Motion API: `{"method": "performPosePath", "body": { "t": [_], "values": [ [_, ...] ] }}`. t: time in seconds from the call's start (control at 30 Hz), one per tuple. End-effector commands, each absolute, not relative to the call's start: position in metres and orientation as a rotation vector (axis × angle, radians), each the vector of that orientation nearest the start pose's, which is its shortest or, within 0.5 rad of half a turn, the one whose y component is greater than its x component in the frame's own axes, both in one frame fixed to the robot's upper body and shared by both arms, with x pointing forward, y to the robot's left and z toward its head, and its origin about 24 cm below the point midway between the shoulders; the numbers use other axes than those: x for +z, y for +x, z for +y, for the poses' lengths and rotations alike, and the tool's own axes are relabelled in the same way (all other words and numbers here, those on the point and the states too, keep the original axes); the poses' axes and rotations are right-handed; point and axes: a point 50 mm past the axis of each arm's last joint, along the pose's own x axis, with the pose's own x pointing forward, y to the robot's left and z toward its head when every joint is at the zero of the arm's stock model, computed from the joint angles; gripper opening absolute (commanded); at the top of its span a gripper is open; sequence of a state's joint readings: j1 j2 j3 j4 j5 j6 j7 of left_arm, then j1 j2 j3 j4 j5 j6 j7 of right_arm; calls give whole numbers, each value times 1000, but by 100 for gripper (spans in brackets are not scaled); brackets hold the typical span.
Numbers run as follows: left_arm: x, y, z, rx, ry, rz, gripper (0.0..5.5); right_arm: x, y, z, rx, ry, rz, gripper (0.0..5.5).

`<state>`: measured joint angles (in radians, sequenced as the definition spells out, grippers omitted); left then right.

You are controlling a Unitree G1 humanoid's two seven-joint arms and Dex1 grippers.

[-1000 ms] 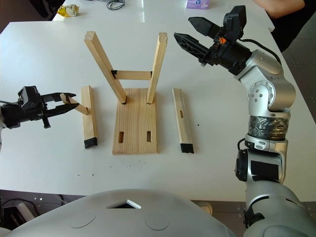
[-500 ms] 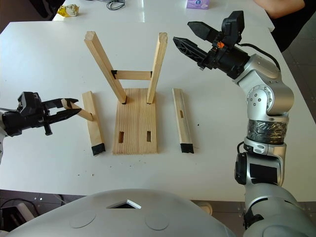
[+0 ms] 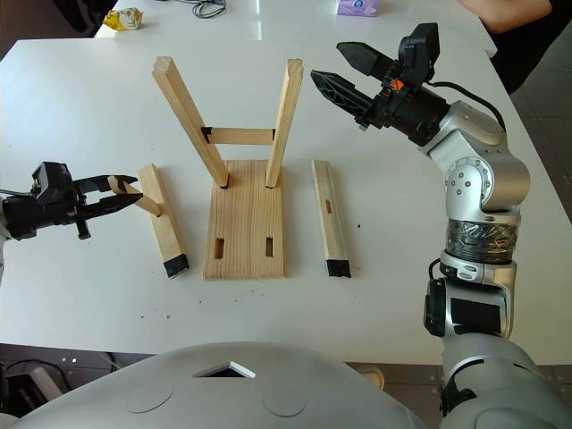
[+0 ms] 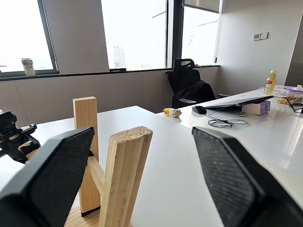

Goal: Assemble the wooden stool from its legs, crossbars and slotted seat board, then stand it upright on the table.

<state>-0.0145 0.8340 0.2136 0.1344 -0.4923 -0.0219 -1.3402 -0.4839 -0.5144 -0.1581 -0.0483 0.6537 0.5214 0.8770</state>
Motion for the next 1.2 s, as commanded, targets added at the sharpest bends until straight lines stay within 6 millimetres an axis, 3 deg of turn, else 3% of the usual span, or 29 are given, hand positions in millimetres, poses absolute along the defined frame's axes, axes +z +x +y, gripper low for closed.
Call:
{"method": "performPosePath", "body": {
  "t": [0.03, 0.4, 0.6, 0.77, 1.2],
  "values": [
    [95, 211, 291, -1143, 317, 294, 132, 184, 296, -187, 977, 121, -101, 381],
    [94, 203, 293, -1251, 274, 428, 132, 172, 275, -181, 914, 201, -85, 381],
    [95, 208, 285, -1300, 281, 443, 132, 166, 269, -180, 884, 233, -73, 381],
    [103, 225, 281, -1322, 306, 430, 132, 163, 268, -178, 855, 252, -72, 381],
    [96, 231, 283, -1347, 319, 465, 132, 161, 269, -174, 837, 270, -70, 381]
  ]
}}
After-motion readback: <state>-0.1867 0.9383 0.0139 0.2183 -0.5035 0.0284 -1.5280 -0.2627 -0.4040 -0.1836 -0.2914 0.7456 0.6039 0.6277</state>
